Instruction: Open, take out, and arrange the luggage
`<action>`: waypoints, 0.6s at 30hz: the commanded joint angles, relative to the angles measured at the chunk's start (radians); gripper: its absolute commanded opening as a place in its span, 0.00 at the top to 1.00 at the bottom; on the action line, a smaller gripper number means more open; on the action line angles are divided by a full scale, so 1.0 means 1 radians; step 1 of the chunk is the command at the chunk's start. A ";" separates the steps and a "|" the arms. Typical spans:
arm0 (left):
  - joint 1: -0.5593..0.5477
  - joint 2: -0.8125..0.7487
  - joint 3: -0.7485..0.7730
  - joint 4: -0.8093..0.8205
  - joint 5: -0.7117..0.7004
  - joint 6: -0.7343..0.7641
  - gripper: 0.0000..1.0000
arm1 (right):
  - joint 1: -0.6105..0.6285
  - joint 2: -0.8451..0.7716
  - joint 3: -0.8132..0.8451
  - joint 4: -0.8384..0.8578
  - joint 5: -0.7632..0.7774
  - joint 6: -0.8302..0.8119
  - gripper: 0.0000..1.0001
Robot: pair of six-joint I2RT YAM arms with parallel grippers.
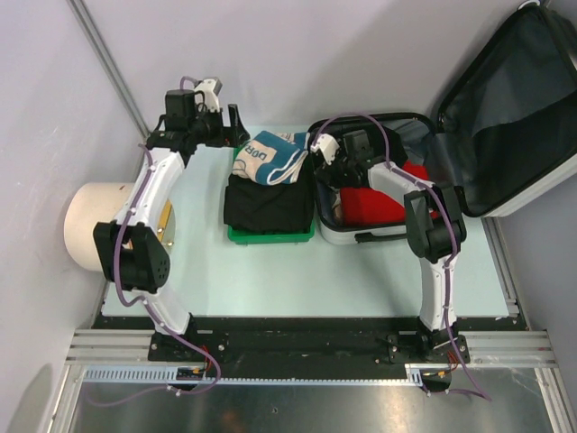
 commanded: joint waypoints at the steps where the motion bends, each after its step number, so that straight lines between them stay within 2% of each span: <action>1: 0.006 -0.038 -0.020 0.004 0.042 0.030 0.07 | -0.019 0.017 -0.019 0.183 0.109 -0.028 0.25; 2: 0.006 -0.037 -0.017 0.002 0.047 0.026 0.07 | -0.028 0.006 -0.014 0.185 0.101 -0.014 0.35; 4: 0.006 -0.034 0.000 0.004 0.076 0.018 0.07 | -0.042 -0.020 -0.007 0.168 0.056 0.024 0.42; 5: 0.004 -0.026 0.008 0.002 0.088 0.007 0.07 | -0.059 -0.037 -0.005 0.162 0.001 0.061 0.52; 7: -0.003 -0.014 0.040 0.001 0.139 0.001 0.08 | -0.077 -0.077 0.007 0.128 -0.063 0.092 0.62; 10: -0.039 0.011 0.088 0.001 0.163 0.030 0.08 | -0.117 -0.098 0.051 0.065 -0.155 0.159 0.82; 11: -0.049 0.025 0.098 0.001 0.165 0.056 0.08 | -0.126 -0.100 0.076 0.038 -0.185 0.184 0.94; 12: -0.063 0.032 0.111 0.001 0.165 0.072 0.09 | -0.148 -0.101 0.084 0.027 -0.201 0.199 1.00; 16: -0.166 0.069 0.189 -0.001 0.159 0.168 0.07 | -0.208 -0.115 0.101 0.019 -0.285 0.305 1.00; 18: -0.206 0.095 0.216 -0.001 0.163 0.248 0.00 | -0.244 -0.120 0.111 0.019 -0.354 0.384 1.00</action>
